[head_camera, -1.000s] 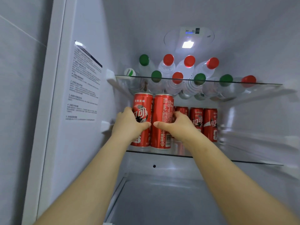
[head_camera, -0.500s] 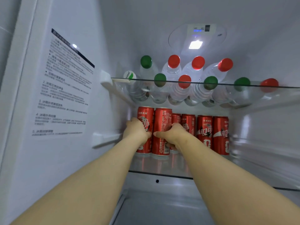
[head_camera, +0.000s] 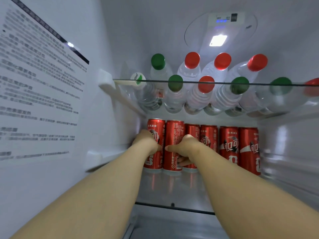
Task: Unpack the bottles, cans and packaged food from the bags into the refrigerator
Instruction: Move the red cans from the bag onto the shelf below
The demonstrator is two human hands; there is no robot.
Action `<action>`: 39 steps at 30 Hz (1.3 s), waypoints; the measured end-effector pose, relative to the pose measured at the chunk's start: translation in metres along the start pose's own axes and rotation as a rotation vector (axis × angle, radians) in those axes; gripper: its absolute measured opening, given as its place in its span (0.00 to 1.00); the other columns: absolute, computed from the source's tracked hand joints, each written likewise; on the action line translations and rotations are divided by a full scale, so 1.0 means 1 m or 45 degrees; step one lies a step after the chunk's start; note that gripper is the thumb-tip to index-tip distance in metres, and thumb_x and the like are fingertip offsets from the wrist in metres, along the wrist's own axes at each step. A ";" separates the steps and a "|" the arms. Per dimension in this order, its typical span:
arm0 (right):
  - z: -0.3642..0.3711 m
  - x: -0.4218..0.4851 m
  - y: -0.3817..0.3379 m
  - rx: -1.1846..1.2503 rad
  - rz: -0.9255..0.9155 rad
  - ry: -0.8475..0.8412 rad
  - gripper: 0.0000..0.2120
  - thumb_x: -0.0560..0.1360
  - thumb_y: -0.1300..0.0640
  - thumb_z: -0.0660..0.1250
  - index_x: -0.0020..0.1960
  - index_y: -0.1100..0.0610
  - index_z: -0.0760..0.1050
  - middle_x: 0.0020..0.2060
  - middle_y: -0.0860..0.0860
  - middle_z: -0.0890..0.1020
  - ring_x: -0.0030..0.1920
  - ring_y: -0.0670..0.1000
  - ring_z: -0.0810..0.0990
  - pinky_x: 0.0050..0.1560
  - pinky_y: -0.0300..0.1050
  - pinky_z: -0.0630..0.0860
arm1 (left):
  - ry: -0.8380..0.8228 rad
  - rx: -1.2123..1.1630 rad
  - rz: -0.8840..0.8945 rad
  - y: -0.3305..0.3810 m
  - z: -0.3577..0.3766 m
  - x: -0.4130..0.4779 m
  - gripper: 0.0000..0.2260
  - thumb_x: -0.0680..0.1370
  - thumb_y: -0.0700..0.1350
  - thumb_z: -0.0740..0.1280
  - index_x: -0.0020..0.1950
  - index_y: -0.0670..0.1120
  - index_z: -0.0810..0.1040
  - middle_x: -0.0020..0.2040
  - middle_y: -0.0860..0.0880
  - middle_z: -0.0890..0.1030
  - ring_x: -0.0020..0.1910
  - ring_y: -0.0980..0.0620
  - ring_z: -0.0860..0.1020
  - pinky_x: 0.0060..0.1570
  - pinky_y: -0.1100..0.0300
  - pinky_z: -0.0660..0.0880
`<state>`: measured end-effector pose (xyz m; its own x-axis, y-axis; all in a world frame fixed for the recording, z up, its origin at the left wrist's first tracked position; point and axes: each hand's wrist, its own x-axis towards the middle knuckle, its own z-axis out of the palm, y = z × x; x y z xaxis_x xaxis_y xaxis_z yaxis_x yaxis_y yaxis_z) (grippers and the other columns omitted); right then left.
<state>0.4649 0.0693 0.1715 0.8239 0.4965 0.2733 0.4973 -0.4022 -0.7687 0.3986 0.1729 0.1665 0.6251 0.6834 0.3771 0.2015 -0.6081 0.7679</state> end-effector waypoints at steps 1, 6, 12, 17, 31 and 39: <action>0.000 0.001 0.001 0.018 -0.003 -0.006 0.18 0.70 0.52 0.73 0.41 0.57 0.64 0.39 0.55 0.76 0.43 0.54 0.81 0.50 0.52 0.81 | 0.003 0.012 0.005 0.000 0.000 0.000 0.26 0.72 0.43 0.73 0.66 0.40 0.67 0.63 0.41 0.75 0.60 0.42 0.76 0.59 0.50 0.73; 0.003 0.000 0.006 0.100 -0.041 -0.015 0.21 0.70 0.53 0.74 0.53 0.58 0.65 0.45 0.56 0.76 0.43 0.55 0.80 0.47 0.52 0.81 | 0.068 0.099 0.013 -0.001 0.002 0.001 0.23 0.75 0.43 0.70 0.66 0.40 0.66 0.63 0.41 0.75 0.60 0.42 0.76 0.53 0.54 0.73; 0.005 0.000 0.007 0.173 -0.089 -0.035 0.19 0.71 0.58 0.73 0.54 0.59 0.67 0.45 0.56 0.76 0.45 0.54 0.79 0.48 0.52 0.81 | 0.194 0.254 0.015 -0.004 0.007 -0.002 0.24 0.76 0.42 0.68 0.68 0.40 0.61 0.65 0.40 0.73 0.62 0.41 0.74 0.57 0.50 0.72; 0.005 0.000 0.006 0.192 -0.087 -0.049 0.17 0.71 0.62 0.72 0.54 0.59 0.67 0.47 0.57 0.76 0.47 0.55 0.79 0.48 0.52 0.81 | 0.320 0.449 0.164 -0.007 0.010 -0.006 0.33 0.76 0.42 0.68 0.73 0.39 0.51 0.67 0.37 0.66 0.63 0.38 0.72 0.57 0.48 0.72; 0.006 -0.001 0.005 0.245 -0.113 -0.019 0.13 0.73 0.72 0.65 0.42 0.58 0.65 0.49 0.61 0.77 0.42 0.55 0.79 0.42 0.49 0.81 | 0.343 0.668 0.243 -0.007 0.005 -0.020 0.22 0.78 0.35 0.57 0.71 0.39 0.58 0.65 0.37 0.65 0.61 0.37 0.72 0.57 0.48 0.71; 0.007 -0.004 0.006 0.158 -0.173 -0.056 0.14 0.70 0.66 0.69 0.49 0.57 0.65 0.50 0.59 0.77 0.48 0.56 0.80 0.48 0.52 0.81 | 0.284 0.660 0.252 -0.009 0.006 -0.017 0.26 0.78 0.42 0.62 0.72 0.39 0.56 0.65 0.38 0.68 0.61 0.38 0.73 0.56 0.49 0.72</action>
<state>0.4631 0.0703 0.1619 0.7372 0.5743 0.3560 0.5636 -0.2322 -0.7928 0.3910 0.1639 0.1499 0.5262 0.5712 0.6300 0.4739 -0.8121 0.3404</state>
